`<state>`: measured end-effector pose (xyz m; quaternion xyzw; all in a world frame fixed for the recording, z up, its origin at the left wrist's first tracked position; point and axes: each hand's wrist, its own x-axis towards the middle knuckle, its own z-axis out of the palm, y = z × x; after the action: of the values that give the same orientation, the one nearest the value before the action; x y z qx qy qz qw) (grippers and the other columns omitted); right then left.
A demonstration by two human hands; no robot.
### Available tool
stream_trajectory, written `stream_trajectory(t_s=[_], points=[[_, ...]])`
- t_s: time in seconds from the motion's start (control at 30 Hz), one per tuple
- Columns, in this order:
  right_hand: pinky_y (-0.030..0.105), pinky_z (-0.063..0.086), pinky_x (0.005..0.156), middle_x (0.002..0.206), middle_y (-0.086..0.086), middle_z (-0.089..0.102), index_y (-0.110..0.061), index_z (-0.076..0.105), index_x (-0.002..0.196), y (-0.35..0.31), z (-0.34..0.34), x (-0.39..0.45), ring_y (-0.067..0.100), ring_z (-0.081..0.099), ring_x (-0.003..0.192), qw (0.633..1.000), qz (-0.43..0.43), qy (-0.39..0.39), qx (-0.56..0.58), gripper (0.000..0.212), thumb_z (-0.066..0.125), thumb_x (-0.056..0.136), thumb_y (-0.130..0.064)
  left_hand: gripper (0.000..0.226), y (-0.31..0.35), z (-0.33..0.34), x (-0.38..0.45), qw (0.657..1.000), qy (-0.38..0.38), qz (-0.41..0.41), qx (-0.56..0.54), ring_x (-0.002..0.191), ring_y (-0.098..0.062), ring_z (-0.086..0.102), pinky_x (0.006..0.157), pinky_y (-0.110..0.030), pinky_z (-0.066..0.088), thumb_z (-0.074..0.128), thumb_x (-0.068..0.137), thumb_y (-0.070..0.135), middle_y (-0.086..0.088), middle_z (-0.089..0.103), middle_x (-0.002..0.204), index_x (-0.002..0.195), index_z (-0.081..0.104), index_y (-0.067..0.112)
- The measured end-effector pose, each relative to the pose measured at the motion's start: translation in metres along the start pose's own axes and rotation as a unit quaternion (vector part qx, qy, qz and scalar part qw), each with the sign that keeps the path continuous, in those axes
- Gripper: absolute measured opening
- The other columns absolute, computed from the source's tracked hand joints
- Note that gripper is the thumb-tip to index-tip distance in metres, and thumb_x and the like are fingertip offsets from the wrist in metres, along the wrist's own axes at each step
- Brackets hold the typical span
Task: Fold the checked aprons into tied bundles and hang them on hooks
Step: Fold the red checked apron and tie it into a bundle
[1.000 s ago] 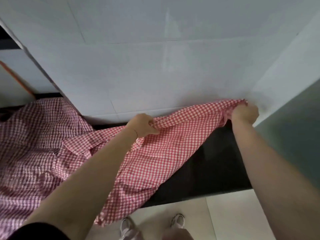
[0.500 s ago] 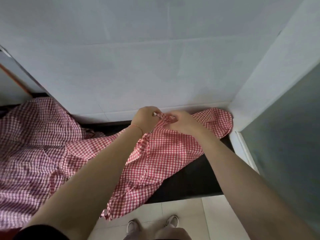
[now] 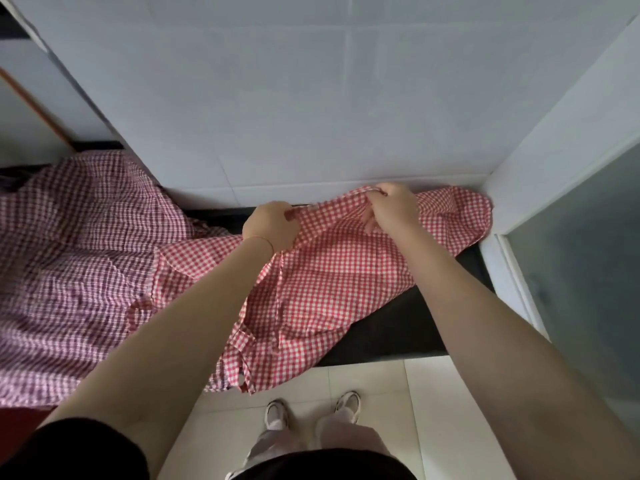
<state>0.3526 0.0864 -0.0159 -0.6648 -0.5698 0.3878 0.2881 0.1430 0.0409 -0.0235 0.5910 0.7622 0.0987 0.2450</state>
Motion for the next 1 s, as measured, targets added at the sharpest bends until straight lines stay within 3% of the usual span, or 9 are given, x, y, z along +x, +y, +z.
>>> stream_trajectory(t_s=[0.23, 0.4, 0.47, 0.57, 0.63, 0.7, 0.77, 0.87, 1.0], points=[[0.054, 0.056, 0.079, 0.081, 0.015, 0.071, -0.013, 0.057, 0.072, -0.011, 0.008, 0.008, 0.034, 0.071, 0.077, 0.997, 0.026, 0.076, -0.011, 0.03, 0.049, 0.097, -0.027, 0.036, -0.014, -0.019, -0.002, 0.911, -0.053, -0.046, -0.406, 0.092, -0.03, 0.072, 0.092, -0.044, 0.057, 0.073, 0.086, 0.034, -0.011, 0.076, 0.094, 0.097, 0.071, -0.001], [0.046, 0.051, 0.098, 0.106, 0.014, 0.074, -0.008, 0.069, 0.101, -0.036, -0.004, 0.012, 0.029, 0.07, 0.102, 0.999, 0.012, 0.025, -0.038, 0.023, 0.054, 0.095, -0.024, 0.022, -0.005, -0.047, 0.009, 0.951, 0.102, 0.006, -0.292, 0.085, -0.022, 0.063, 0.07, -0.03, 0.047, 0.065, 0.094, 0.032, -0.001, 0.067, 0.083, 0.09, 0.068, 0.011], [0.039, 0.034, 0.117, 0.147, 0.012, 0.051, -0.013, 0.044, 0.147, -0.042, -0.002, 0.008, 0.025, 0.048, 0.136, 0.999, -0.024, 0.0, -0.038, 0.056, 0.059, 0.093, -0.016, 0.023, -0.003, -0.052, 0.016, 0.955, 0.207, -0.019, -0.211, 0.106, -0.028, 0.059, 0.085, -0.032, 0.042, 0.056, 0.097, 0.022, -0.006, 0.067, 0.109, 0.117, 0.063, 0.016], [0.029, 0.023, 0.117, 0.159, 0.006, 0.033, -0.018, 0.024, 0.157, -0.031, 0.009, -0.005, 0.02, 0.033, 0.145, 0.998, -0.045, -0.009, -0.046, 0.078, 0.061, 0.089, -0.004, 0.059, -0.012, -0.04, 0.016, 0.96, 0.271, -0.035, -0.056, 0.124, -0.033, 0.045, 0.103, -0.045, 0.034, 0.051, 0.086, 0.005, -0.012, 0.049, 0.135, 0.143, 0.041, 0.019], [0.034, 0.04, 0.108, 0.139, 0.009, 0.054, -0.011, 0.048, 0.141, -0.002, 0.017, -0.01, 0.023, 0.052, 0.126, 0.996, -0.015, 0.008, -0.09, 0.053, 0.058, 0.089, -0.004, 0.05, -0.017, -0.014, 0.008, 0.974, 0.225, 0.032, -0.007, 0.117, -0.035, 0.052, 0.098, -0.047, 0.042, 0.052, 0.084, 0.005, -0.013, 0.056, 0.128, 0.133, 0.053, 0.017], [0.036, 0.048, 0.09, 0.115, 0.013, 0.063, -0.004, 0.061, 0.115, 0.03, 0.024, -0.021, 0.024, 0.061, 0.101, 0.99, 0.062, 0.03, -0.124, 0.024, 0.057, 0.091, -0.008, 0.029, -0.02, 0.018, -0.003, 0.993, 0.061, 0.089, 0.045, 0.105, -0.031, 0.062, 0.091, -0.044, 0.051, 0.052, 0.092, 0.014, -0.01, 0.065, 0.115, 0.117, 0.066, 0.015], [0.042, 0.047, 0.101, 0.137, 0.021, 0.051, 0.001, 0.048, 0.136, 0.061, 0.028, -0.03, 0.032, 0.054, 0.12, 0.972, 0.185, 0.101, -0.108, 0.049, 0.062, 0.092, -0.015, 0.03, -0.024, 0.051, -0.017, 0.975, -0.128, 0.13, 0.129, 0.11, -0.026, 0.061, 0.095, -0.037, 0.052, 0.048, 0.1, 0.021, -0.008, 0.064, 0.121, 0.124, 0.064, 0.014], [0.048, 0.046, 0.104, 0.148, 0.022, 0.038, -0.003, 0.03, 0.149, 0.096, 0.024, -0.042, 0.037, 0.045, 0.129, 0.913, 0.371, 0.158, -0.057, 0.062, 0.059, 0.096, -0.02, 0.071, -0.044, 0.091, -0.032, 0.956, -0.251, 0.071, 0.135, 0.143, -0.035, 0.03, 0.116, -0.047, 0.033, 0.061, 0.095, 0.041, -0.01, 0.022, 0.161, 0.155, 0.027, 0.025], [0.032, 0.054, 0.087, 0.109, 0.015, 0.065, -0.005, 0.055, 0.109, 0.107, 0.024, -0.058, 0.03, 0.065, 0.099, 0.859, 0.476, -0.005, 0.187, 0.015, 0.056, 0.096, -0.012, 0.104, -0.064, 0.11, -0.041, 0.938, -0.286, 0.009, 0.196, 0.15, -0.043, 0.004, 0.118, -0.058, 0.024, 0.066, 0.083, 0.064, -0.008, -0.01, 0.166, 0.158, 0.001, 0.033]])
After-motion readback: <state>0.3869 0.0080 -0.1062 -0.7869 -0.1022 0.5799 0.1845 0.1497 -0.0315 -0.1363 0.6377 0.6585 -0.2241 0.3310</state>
